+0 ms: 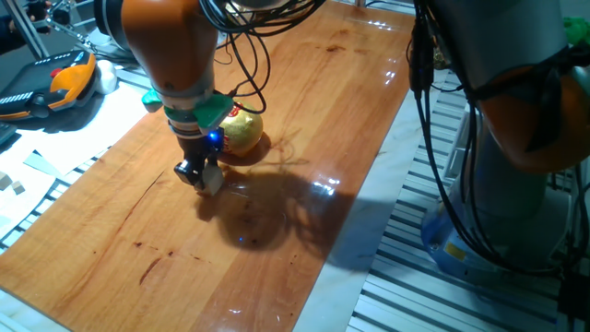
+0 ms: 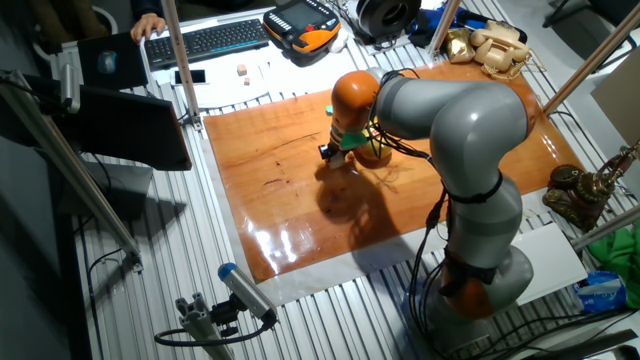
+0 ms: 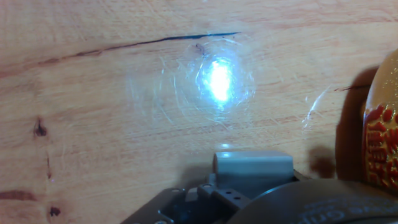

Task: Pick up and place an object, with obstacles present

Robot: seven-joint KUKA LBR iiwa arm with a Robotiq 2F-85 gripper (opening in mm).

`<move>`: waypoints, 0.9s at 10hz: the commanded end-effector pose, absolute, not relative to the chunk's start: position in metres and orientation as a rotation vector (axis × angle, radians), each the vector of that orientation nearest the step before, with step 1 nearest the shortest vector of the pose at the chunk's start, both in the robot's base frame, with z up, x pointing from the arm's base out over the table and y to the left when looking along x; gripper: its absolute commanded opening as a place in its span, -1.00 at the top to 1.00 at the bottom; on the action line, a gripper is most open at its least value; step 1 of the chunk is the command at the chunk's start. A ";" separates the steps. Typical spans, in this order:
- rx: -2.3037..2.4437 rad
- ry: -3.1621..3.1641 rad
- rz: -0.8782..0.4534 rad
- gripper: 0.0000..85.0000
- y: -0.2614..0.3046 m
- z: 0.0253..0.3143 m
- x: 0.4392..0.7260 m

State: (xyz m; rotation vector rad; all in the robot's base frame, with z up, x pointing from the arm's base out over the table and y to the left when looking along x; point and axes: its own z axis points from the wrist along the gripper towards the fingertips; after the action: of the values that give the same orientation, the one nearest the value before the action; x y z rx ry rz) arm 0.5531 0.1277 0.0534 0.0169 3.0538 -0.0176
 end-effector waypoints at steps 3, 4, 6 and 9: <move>0.021 3.046 -0.024 -0.60 0.128 0.053 0.553; 0.026 3.046 -0.019 -0.60 0.128 0.053 0.553; 0.022 3.060 -0.008 -0.60 0.129 0.059 0.555; 0.051 3.055 0.003 -0.60 0.133 0.081 0.553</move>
State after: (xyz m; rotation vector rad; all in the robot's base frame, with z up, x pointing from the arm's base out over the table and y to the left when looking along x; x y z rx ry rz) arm 0.5526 0.1327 0.0817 0.0541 3.0538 0.0037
